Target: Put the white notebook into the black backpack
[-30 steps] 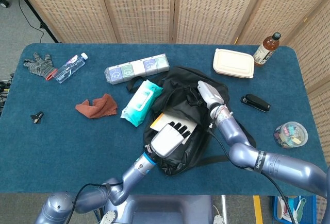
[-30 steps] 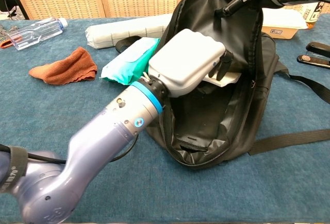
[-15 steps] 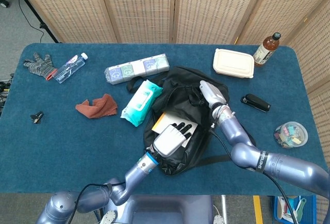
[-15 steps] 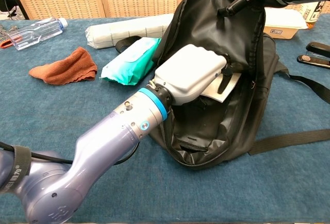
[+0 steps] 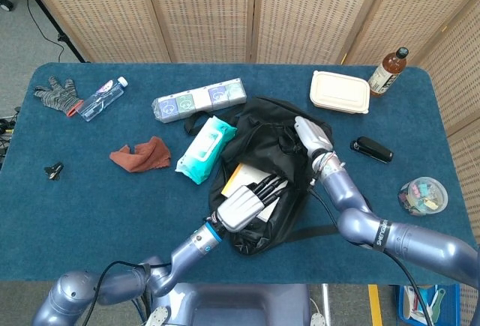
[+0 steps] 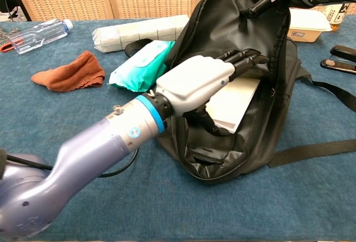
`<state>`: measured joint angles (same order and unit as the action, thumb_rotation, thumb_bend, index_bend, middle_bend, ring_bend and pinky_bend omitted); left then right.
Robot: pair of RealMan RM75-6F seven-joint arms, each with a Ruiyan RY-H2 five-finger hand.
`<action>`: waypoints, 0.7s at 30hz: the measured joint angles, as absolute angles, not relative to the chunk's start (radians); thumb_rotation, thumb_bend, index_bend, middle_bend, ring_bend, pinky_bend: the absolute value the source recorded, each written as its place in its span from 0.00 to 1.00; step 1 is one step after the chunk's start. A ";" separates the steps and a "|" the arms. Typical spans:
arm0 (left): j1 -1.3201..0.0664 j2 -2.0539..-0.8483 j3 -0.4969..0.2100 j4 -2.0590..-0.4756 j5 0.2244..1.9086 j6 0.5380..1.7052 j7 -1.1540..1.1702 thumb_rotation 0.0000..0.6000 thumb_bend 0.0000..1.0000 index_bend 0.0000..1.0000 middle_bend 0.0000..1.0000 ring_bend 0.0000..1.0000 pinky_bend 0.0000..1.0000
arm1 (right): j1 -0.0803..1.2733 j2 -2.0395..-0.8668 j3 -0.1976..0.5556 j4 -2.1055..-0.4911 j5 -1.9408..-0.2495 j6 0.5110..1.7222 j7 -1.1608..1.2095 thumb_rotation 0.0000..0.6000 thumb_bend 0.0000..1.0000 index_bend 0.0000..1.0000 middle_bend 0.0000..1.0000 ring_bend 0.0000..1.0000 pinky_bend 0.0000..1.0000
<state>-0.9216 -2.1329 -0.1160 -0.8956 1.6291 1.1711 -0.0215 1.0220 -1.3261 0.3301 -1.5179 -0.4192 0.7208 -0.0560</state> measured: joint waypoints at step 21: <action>-0.817 -1.864 -0.020 -0.960 1.719 1.366 -0.234 1.00 0.00 0.07 0.00 0.04 0.46 | 1.009 -1.309 0.319 -1.509 -0.436 0.716 -0.048 1.00 0.59 0.61 0.59 0.50 0.73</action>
